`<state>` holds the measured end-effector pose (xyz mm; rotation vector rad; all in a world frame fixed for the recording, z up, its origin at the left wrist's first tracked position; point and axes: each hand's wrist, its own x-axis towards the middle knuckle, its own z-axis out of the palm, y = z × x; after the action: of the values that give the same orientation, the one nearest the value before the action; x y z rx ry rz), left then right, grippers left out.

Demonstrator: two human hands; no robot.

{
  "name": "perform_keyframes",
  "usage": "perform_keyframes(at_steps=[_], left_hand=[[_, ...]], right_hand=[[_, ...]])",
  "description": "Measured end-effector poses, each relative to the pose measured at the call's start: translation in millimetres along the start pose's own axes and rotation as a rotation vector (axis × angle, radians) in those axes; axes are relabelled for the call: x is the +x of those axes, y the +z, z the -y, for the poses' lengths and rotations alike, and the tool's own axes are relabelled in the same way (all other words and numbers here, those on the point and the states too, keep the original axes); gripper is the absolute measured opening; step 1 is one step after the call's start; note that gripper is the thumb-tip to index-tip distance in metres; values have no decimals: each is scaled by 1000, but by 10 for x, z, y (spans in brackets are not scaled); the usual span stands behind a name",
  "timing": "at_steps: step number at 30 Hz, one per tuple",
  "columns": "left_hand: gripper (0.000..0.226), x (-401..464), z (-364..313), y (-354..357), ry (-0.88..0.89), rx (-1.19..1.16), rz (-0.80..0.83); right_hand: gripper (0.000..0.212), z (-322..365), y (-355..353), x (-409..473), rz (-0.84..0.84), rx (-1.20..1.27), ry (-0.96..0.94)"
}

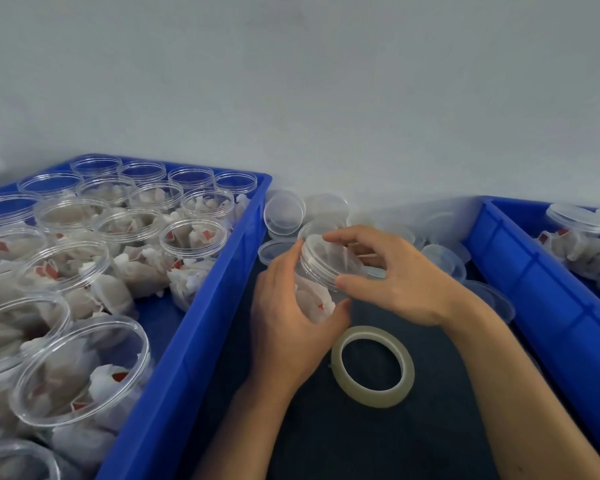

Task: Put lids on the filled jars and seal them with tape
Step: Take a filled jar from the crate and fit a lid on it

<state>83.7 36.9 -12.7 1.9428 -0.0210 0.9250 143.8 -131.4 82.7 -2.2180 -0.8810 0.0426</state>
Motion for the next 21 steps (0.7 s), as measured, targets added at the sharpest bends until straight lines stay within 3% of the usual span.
perform_keyframes(at_steps=[12,18,21], left_hand=[[91,7,11,-94,47,105,126],[96,-7,-15,-18,76,157,124],[97,-10,-39,-20,22,144,130]], right_hand=[[63,-80,-179,-80,188,132,59],[70,23,-64,1,55,-149,179],[83,103,-2,-2,33,-271,199]])
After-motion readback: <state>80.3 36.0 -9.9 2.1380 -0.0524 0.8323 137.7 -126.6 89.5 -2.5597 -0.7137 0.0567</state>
